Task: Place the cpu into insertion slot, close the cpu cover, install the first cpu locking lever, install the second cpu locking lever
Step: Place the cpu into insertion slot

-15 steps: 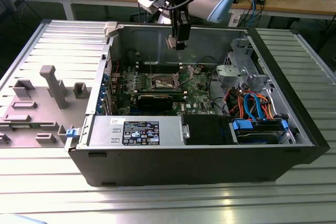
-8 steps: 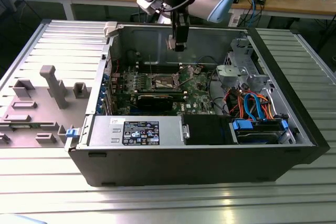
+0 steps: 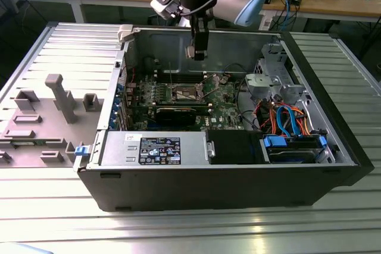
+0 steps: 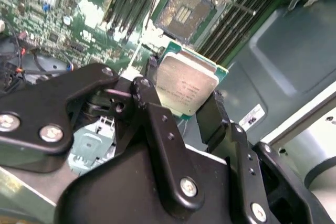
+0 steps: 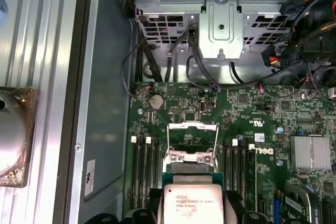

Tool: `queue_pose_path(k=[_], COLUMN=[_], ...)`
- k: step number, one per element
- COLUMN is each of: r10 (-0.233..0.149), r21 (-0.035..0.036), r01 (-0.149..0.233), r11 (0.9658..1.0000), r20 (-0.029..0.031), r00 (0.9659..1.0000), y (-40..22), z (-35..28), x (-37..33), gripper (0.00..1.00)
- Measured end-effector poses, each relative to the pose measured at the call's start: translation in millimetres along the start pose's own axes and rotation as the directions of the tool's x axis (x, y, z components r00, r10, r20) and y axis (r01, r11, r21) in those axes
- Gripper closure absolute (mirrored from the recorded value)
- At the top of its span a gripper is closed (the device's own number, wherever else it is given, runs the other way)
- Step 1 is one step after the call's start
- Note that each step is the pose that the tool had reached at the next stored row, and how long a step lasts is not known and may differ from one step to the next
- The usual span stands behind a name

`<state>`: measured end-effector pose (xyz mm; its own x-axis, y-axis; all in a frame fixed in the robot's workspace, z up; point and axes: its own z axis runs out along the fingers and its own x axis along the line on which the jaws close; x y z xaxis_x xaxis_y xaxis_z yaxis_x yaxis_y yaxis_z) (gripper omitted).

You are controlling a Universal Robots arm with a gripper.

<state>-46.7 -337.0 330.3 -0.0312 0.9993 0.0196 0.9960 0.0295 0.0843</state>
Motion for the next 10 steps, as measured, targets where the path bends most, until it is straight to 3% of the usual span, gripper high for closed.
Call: queue_pose_path(k=[3, 6, 10], r10=[0.013, 0.052, 0.053], r21=[0.0000, -0.0009, -0.0009], r01=[-0.013, -0.052, -0.053], r11=[0.9999, 0.9986, 0.9986], r20=[0.0013, 0.0046, 0.0048], r00=[0.9999, 0.9986, 0.9986], y=[-0.3, -1.0, -6.7], z=[3.6, 9.1, 16.8], x=[0.0, -0.1, -0.1], gripper=[0.46, 0.46, 0.46])
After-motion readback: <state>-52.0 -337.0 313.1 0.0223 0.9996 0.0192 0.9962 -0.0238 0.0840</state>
